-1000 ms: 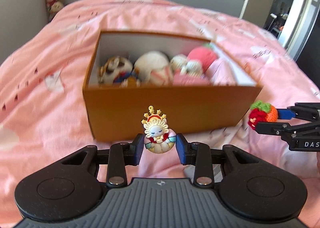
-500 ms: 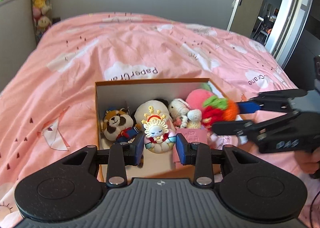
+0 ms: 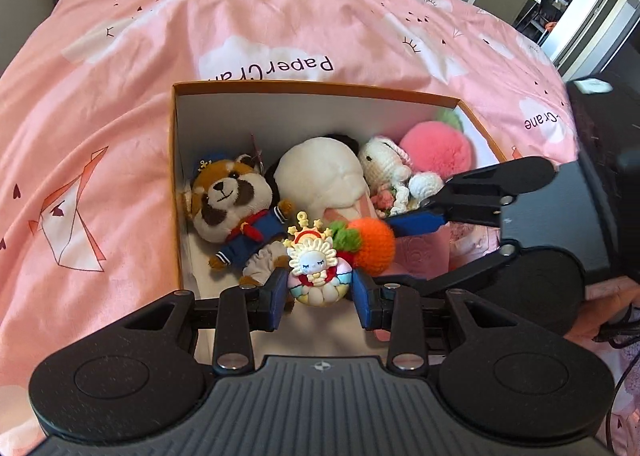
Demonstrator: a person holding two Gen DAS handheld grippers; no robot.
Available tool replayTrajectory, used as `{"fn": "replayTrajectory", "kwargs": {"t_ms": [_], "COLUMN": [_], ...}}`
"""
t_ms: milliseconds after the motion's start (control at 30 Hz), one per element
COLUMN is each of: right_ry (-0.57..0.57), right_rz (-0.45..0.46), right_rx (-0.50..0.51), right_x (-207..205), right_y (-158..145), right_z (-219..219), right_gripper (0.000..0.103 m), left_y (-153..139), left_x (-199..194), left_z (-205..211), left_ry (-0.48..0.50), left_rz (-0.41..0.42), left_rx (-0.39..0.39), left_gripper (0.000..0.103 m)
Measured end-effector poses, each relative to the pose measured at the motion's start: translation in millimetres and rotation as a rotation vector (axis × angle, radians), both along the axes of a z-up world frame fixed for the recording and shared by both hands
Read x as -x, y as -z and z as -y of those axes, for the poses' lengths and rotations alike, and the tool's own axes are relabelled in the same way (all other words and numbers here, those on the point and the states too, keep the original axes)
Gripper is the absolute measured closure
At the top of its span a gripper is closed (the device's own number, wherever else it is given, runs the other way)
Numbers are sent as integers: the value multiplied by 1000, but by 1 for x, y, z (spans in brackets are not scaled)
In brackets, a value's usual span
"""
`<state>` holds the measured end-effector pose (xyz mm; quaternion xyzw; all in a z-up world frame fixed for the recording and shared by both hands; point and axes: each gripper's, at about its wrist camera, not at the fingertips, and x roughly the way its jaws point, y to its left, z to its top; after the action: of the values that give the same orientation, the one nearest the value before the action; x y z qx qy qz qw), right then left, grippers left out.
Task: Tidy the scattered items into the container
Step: 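Carry the orange into the box with right tool while left tool lowers the figurine in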
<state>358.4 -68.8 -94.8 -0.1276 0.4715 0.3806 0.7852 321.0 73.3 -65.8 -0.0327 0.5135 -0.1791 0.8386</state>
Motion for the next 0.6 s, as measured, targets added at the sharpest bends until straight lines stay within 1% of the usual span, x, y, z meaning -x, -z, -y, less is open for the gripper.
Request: {"fn": "replayTrajectory", "kwargs": {"t_ms": [67, 200, 433, 600], "right_ry": [5, -5, 5, 20], "right_rz": [-44, -62, -68, -71], "right_rx": [-4, 2, -4, -23], "right_x": [-6, -6, -2, -2], "right_y": [6, 11, 9, 5], "right_z": [0, -2, 2, 7], "right_gripper": [49, 48, 47, 43], "left_y": [0, 2, 5, 5], "left_x": [-4, -12, -14, -17], "left_z": [0, 1, 4, 4], "left_ry": [6, -8, -9, -19], "left_rz": [-18, -47, -57, -52], "left_rx": [12, 21, 20, 22], "left_gripper": [63, 63, 63, 63]}}
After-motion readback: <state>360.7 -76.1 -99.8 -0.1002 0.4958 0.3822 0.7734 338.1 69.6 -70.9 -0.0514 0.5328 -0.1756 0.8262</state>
